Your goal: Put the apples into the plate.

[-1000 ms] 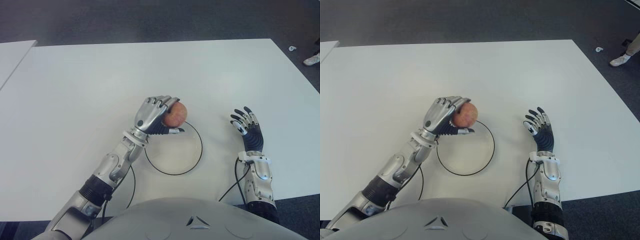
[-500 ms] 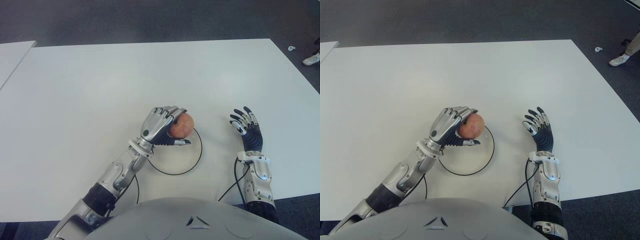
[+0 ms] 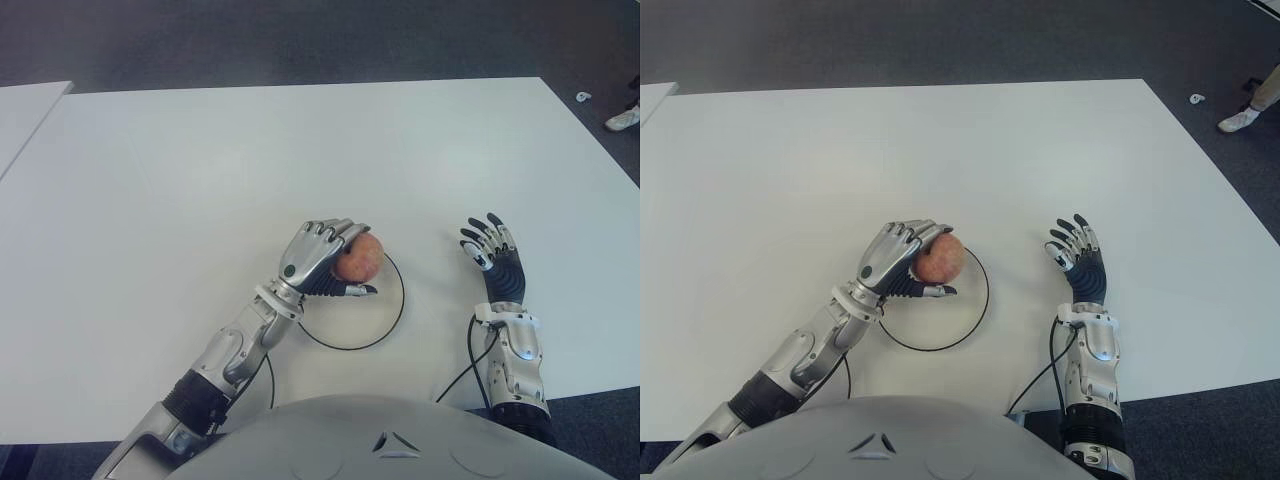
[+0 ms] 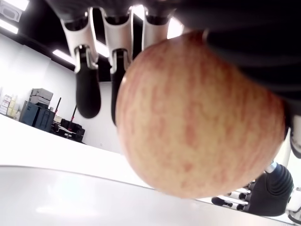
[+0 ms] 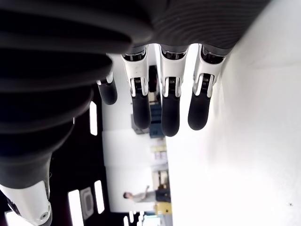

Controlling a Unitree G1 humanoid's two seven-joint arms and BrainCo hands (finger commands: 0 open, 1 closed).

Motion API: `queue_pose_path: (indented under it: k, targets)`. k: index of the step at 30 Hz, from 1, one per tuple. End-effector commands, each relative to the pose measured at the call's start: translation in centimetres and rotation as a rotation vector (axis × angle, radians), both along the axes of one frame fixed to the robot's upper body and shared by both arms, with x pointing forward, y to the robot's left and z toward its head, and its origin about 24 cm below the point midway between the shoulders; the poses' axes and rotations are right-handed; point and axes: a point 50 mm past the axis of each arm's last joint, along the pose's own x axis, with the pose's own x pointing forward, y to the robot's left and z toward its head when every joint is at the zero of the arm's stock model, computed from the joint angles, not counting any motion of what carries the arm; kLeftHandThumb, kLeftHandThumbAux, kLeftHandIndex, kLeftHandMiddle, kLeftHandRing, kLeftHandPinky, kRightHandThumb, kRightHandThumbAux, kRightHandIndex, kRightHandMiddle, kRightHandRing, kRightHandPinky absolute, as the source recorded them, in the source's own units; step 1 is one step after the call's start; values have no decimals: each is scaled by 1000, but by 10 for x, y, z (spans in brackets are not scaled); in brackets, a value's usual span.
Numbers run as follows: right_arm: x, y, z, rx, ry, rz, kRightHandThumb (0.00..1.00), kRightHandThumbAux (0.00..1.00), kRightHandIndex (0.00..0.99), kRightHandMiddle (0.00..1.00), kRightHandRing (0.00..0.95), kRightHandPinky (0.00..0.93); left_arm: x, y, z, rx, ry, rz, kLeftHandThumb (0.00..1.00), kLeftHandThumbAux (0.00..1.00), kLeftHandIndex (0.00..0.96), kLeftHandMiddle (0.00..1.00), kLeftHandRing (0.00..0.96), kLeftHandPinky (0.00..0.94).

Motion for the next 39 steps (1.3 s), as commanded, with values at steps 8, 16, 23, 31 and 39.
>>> queue_pose_path:
  k: [8,16,23,31,39]
  targets:
    - [-25,11,-35,89,200,-7,368,678,109,238,257,299,-7,-1,-6,-1,22,11,852,664,401,526,815,797]
    - [-25,10,-36,85,207,-2,362,686,96,226,254,284,-7,0,-4,-9,29,28,853,664,402,527,816,803]
    - [-25,9,-36,81,211,-8,347,692,89,218,245,269,-5,0,-3,-33,38,11,853,664,402,528,820,808]
    - [-25,8,-36,76,210,-11,327,683,93,219,246,285,-4,0,-2,-39,35,-15,855,661,409,533,835,821]
    - [-24,8,-37,85,210,-13,345,679,94,220,252,295,-5,-1,0,-45,45,-32,854,662,409,532,832,814]
